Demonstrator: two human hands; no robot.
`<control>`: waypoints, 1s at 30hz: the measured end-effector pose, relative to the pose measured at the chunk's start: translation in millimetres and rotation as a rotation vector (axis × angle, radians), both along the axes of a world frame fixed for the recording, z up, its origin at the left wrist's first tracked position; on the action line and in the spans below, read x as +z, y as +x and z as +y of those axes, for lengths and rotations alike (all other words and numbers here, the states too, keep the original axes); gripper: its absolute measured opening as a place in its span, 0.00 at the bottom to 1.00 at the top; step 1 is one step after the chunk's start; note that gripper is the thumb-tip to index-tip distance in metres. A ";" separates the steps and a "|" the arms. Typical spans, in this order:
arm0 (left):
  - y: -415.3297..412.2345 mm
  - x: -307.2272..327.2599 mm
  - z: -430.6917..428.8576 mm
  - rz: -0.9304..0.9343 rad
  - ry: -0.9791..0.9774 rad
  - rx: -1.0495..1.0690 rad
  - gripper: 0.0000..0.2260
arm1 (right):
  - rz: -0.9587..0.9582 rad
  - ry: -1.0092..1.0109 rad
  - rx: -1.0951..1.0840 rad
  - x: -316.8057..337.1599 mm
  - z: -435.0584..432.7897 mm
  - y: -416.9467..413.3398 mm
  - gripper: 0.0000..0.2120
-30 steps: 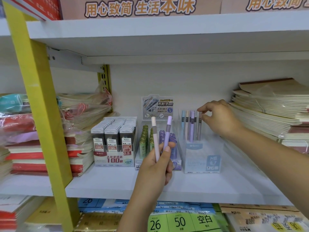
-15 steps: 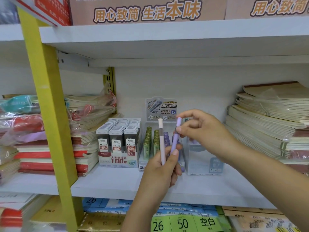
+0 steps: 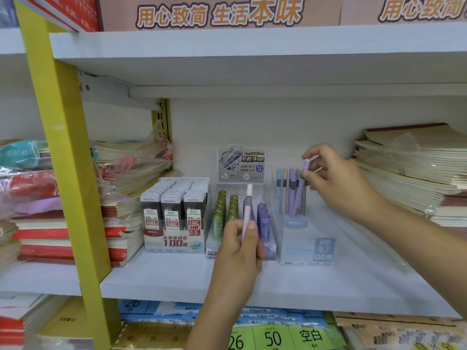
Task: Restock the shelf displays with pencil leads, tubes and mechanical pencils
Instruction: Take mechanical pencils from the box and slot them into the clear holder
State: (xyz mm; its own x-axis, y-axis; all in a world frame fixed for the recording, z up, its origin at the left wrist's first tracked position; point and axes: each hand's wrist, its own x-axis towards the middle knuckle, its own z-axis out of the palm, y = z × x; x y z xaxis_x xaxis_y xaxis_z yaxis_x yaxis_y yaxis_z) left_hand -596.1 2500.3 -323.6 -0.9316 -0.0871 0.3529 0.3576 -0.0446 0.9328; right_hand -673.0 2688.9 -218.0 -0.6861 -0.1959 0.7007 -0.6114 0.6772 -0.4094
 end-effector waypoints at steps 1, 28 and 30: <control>-0.2 -0.1 -0.2 -0.003 0.010 -0.010 0.11 | 0.006 0.023 -0.006 -2.5 0.7 -1.6 0.14; 8.2 11.1 2.1 0.005 0.095 -0.009 0.11 | 0.174 0.222 -0.231 -2.1 -12.1 -1.9 0.09; 9.2 15.2 6.2 0.042 0.092 0.020 0.10 | 0.157 0.019 -0.082 0.7 -13.0 14.9 0.07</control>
